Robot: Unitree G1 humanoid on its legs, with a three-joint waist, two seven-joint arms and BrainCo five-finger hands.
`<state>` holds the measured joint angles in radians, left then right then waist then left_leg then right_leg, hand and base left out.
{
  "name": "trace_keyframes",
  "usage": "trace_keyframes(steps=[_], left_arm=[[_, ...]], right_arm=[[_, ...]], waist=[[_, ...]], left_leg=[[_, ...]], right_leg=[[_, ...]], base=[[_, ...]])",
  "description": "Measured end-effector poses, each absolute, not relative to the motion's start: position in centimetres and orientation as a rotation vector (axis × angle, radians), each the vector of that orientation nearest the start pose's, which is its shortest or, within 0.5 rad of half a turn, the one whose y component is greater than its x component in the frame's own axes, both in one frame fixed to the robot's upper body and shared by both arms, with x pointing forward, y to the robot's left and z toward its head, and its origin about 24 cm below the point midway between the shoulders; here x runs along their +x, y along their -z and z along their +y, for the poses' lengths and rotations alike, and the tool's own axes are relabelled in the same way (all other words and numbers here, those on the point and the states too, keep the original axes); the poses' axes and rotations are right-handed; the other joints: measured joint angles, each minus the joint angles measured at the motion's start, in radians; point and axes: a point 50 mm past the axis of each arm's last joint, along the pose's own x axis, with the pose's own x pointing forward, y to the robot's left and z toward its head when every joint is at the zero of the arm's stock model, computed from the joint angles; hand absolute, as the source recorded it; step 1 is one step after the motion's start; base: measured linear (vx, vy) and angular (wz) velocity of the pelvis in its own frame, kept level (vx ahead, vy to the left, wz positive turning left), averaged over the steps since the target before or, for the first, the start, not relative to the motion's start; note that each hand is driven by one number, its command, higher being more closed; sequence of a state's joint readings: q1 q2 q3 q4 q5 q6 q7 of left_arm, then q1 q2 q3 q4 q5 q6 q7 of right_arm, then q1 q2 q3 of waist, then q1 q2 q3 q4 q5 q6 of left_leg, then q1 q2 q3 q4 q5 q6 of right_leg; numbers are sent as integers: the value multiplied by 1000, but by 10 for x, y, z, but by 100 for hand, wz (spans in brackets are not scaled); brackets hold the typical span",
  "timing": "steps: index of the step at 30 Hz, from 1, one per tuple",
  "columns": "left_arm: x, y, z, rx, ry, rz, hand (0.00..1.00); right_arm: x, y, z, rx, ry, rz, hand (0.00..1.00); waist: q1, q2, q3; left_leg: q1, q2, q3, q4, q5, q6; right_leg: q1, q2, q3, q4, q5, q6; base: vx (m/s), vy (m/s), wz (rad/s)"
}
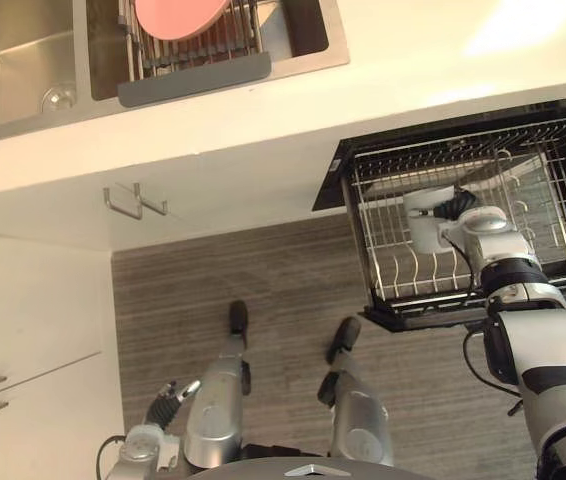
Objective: Walk over to the sink, pick up the cup, carry it to the dishwasher, place the cup inside the dishwasher, then close the dishwasher door
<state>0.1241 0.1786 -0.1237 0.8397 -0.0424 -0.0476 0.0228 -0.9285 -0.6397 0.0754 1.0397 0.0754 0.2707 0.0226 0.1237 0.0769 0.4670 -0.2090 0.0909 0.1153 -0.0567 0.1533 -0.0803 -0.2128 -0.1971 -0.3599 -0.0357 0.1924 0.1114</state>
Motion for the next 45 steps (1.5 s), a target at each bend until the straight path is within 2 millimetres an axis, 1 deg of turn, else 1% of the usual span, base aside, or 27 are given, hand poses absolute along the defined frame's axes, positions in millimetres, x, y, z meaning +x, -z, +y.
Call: trace_keyframes(steps=[3, 6, 11, 13, 15, 16, 18, 20, 24, 25, 26, 29, 34, 40, 43, 44, 45], left_arm=[[125, 142, 193, 191, 14, 929, 0], [126, 142, 193, 195, 8, 924, 0], [131, 141, 188, 215, 25, 903, 0], [132, 141, 187, 216, 29, 899, 0], [134, 141, 185, 221, 42, 896, 0], [135, 141, 183, 227, 51, 894, 0], [135, 141, 183, 226, 53, 890, 0], [136, 141, 183, 226, 56, 884, 0], [136, 141, 181, 227, 62, 882, 0], [137, 141, 181, 228, 64, 881, 0], [139, 140, 180, 231, 71, 877, 0], [141, 140, 176, 244, 89, 867, 0], [141, 140, 175, 252, 86, 865, 0], [141, 140, 175, 258, 85, 860, 0], [140, 140, 176, 265, 74, 864, 0], [140, 141, 177, 268, 71, 869, 0], [139, 141, 177, 267, 69, 873, 0]], right_arm=[[378, -145, -311, -415, 340, 342, 100], [383, -152, -306, -411, 328, 326, 100], [382, -149, -308, -384, 338, 357, 100], [384, -152, -307, -364, 335, 348, 100], [384, -153, -307, -353, 339, 349, 100], [387, -157, -305, -357, 332, 339, 100], [388, -160, -303, -373, 332, 334, 100], [387, -161, -306, -364, 352, 335, 100], [387, -163, -307, -362, 363, 337, 100], [387, -165, -308, -368, 366, 340, 0], [387, -168, -311, -359, 379, 344, 0], [387, -168, -311, -338, 382, 339, 0], [387, -172, -312, -331, 417, 315, 0], [390, -181, -311, -343, 467, 219, 0], [393, -187, -303, -306, 456, 158, 0], [396, -194, -297, -300, 439, 104, 0], [397, -199, -294, -307, 431, 75, 0]], waist=[[2, 17, 10], [4, 20, 11], [18, 40, 20], [21, 46, 24], [23, 59, 30], [25, 63, 31], [30, 63, 31], [36, 63, 31], [37, 67, 31], [37, 72, 33], [38, 81, 37], [44, 99, 44], [47, 101, 43], [43, 102, 42], [35, 102, 42], [27, 102, 42], [26, 102, 43]], left_leg=[[-4, -3, 0, -1, 1, 1], [-29, -3, 2, -1, 6, 3], [-40, -7, -4, -1, 10, 6], [-55, -9, -4, -1, 15, 7], [-59, -11, -8, -10, 25, 9], [-58, -11, -8, -18, 30, 10], [-63, -11, -8, -18, 32, 10], [-73, -13, -9, -18, 35, 11], [-80, -17, -12, -18, 39, 12], [-82, -17, -16, -19, 41, 13], [-88, -17, -25, -19, 44, 13], [-94, -17, -38, -19, 49, 13], [-99, -17, -41, -20, 52, 13], [-104, -22, -42, -20, 60, 16], [-77, -21, -37, -20, 59, 15], [-56, -21, -35, -20, 57, 14], [-47, -20, -33, -20, 55, 15]], right_leg=[[-5, -4, 0, 1, 0, 0], [-35, -6, 2, 11, 0, 0], [-46, -11, -1, 19, 0, 0], [-65, -15, -2, 26, 0, 0], [-70, -17, -6, 28, 1, -1], [-74, -17, -7, 29, 1, -1], [-81, -18, -7, 31, 2, -2], [-93, -22, -7, 38, 2, -2], [-104, -27, -7, 51, -2, -1], [-104, -28, -11, 54, -3, -1], [-106, -29, -18, 56, -4, -2], [-107, -31, -32, 65, -13, -3], [-113, -38, -35, 75, -16, -2], [-118, -43, -35, 80, -15, -1], [-90, -42, -34, 72, -13, 0], [-64, -39, -33, 58, -9, 1], [-54, -37, -32, 52, -6, 2]], base=[[35, -6, -1], [0, 0, 0], [23, -12, 4], [17, -20, 4], [10, -26, 5], [11, -31, 2], [17, -33, 0], [24, -38, 1], [12, -14, 3], [12, -39, 12], [10, -51, 16], [4, -46, 13], [16, -61, 3], [26, -58, 2], [32, -64, -2], [31, -67, -8], [27, -66, -8]])
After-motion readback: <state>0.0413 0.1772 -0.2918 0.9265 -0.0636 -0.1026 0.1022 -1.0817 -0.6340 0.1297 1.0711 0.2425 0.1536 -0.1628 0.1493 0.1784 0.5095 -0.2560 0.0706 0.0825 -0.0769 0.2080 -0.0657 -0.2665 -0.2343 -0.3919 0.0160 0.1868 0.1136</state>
